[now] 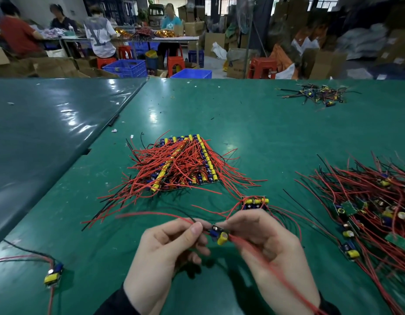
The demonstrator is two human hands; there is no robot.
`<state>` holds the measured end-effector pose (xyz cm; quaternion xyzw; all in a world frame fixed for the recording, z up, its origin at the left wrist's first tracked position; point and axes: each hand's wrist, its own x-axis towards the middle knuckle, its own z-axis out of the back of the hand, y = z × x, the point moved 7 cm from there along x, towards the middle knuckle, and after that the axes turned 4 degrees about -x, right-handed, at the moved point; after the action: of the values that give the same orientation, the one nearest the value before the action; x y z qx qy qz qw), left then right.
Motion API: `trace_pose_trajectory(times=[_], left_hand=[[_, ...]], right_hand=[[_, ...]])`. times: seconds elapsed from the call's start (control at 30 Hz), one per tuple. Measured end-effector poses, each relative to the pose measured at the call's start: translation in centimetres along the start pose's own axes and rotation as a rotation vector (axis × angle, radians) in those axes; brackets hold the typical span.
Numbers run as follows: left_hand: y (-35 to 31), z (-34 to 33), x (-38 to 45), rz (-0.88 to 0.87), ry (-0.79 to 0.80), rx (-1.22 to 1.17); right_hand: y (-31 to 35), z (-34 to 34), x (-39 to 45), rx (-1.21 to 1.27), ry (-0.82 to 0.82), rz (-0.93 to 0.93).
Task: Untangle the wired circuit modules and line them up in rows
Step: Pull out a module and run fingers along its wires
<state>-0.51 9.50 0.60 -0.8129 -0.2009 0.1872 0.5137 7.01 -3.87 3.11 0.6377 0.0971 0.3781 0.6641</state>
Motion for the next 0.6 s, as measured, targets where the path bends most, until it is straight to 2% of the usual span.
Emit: trace_pose_trajectory(times=[0.13, 0.23, 0.3, 0.33, 0.47, 0.6], left_hand=[[-0.5, -0.3, 0.0, 0.020, 0.173, 0.155], [-0.2, -0.7, -0.2, 0.025, 0.233, 0.221], [-0.2, -0.8, -0.3, -0.002, 0.223, 0.256], [-0.2, -0.9, -0.3, -0.010, 0.227, 0.272], [0.0, -1.2, -0.5, 0.012, 0.261, 0.251], [0.2, -1.1, -0.4, 0.031, 0.230, 0.179]], right_hand=[[-1.4, 1.0, 0.8, 0.243, 0.008, -0.250], [-1.4, -1.2, 0.1, 0.362, 0.252, -0.483], [-1.2, -2.9, -0.9, 0.280, 0.409, -0.515], [-1.2, -3.3, -1.3, 0.256, 0.425, -0.531], [-1.5, -3.1, -1.6, 0.234, 0.383, -0.542], [-0.9, -3.5, -1.6, 0.250, 0.426, -0.514]])
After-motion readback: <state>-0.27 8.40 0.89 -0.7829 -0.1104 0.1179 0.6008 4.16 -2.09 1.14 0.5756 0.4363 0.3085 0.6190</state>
